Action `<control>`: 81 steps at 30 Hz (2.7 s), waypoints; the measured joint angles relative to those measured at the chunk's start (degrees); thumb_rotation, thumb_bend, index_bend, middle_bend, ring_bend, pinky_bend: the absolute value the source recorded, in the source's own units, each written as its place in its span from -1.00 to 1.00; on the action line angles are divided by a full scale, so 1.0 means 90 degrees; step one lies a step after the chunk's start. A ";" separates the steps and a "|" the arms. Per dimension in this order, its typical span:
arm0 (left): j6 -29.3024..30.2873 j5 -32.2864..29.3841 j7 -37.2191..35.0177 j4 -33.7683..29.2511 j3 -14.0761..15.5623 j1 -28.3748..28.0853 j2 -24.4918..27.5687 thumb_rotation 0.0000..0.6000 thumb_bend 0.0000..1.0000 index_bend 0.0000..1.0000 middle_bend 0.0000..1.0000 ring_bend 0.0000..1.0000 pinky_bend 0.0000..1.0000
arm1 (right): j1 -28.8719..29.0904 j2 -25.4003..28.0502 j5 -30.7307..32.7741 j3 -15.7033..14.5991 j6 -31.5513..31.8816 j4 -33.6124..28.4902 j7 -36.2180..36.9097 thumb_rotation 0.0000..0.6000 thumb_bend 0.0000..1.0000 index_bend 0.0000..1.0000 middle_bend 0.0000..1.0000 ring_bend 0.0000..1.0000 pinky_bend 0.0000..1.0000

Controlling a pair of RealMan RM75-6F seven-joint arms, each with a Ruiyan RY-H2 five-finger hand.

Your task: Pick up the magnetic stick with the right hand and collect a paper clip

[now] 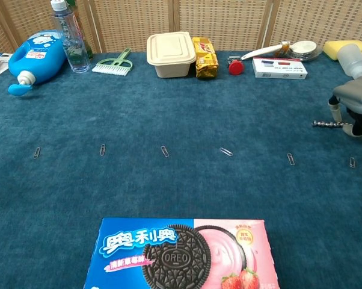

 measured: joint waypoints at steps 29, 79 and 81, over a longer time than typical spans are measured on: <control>0.0014 -0.0051 0.0003 0.0009 -0.0011 0.0018 0.0011 1.00 -0.16 -0.97 -0.70 -0.93 -0.80 | 0.0132 -0.0139 0.0447 0.0177 -0.0139 0.0057 -0.0286 1.00 -0.12 -0.05 0.61 0.54 0.09; 0.0052 -0.0016 0.0005 0.0012 -0.0019 0.0020 -0.0036 1.00 -0.16 -0.97 -0.70 -0.95 -0.80 | -0.0123 0.1286 -0.1053 0.0110 0.0839 -0.2922 0.0421 1.00 -0.10 0.27 0.74 0.64 0.16; 0.0067 -0.0014 0.0004 0.0015 -0.0018 0.0027 -0.0028 1.00 -0.16 -0.97 -0.70 -0.95 -0.80 | -0.0145 0.1352 -0.1212 0.0077 0.0868 -0.3077 0.0460 1.00 -0.10 0.26 0.74 0.64 0.16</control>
